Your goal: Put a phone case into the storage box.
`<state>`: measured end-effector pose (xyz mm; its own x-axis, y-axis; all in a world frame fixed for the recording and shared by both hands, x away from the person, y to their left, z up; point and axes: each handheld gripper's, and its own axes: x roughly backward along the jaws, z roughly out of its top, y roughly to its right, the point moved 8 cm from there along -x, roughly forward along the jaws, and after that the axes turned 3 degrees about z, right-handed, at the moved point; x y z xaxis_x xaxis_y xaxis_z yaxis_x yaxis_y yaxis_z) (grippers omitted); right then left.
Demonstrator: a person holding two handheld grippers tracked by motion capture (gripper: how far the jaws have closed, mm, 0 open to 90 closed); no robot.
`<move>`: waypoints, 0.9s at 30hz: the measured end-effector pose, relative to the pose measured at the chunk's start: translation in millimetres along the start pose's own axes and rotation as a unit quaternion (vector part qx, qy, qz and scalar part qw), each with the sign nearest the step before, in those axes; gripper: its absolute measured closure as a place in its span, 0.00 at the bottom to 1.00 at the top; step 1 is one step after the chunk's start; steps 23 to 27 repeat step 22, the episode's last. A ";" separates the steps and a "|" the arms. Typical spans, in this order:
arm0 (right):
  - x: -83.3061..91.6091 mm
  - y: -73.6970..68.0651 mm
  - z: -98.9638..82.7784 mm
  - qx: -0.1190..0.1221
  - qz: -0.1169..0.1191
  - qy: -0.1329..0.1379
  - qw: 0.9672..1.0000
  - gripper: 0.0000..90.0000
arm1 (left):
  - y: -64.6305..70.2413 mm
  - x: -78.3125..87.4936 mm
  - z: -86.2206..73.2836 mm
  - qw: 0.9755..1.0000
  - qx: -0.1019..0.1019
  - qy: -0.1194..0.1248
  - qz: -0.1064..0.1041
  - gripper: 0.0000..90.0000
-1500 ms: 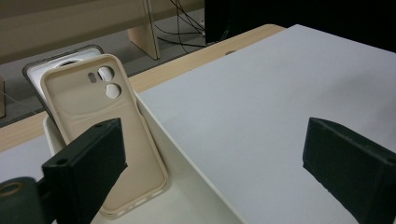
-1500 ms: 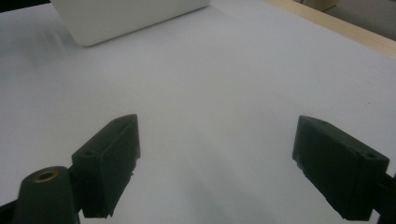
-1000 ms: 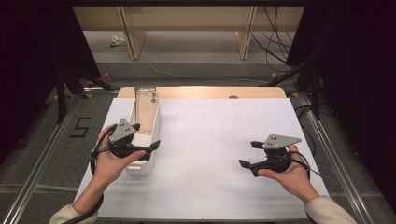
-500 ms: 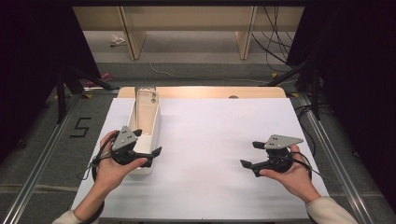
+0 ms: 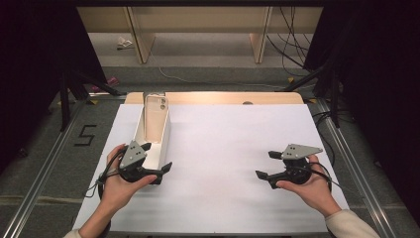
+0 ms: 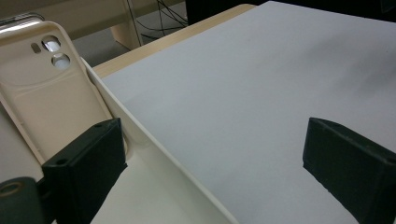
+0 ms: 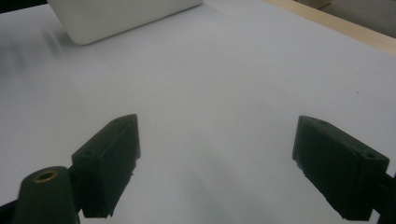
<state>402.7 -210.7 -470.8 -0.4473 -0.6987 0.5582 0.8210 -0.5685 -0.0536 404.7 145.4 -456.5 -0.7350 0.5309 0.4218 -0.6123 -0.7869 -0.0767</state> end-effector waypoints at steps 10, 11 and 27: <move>-0.4 -1.5 0.4 0.003 0.001 0.001 1.000 0.18 | 8.3 -0.9 -2.7 1.000 -0.009 0.002 -0.003 0.06; -0.5 -1.7 0.5 0.003 0.001 0.001 1.000 0.18 | 8.6 -1.2 -2.9 1.000 -0.011 0.002 -0.002 0.06; -2.8 -4.5 -0.9 0.002 0.006 0.001 1.000 0.18 | 12.5 -3.9 -6.9 1.000 -0.019 -0.002 -0.001 0.06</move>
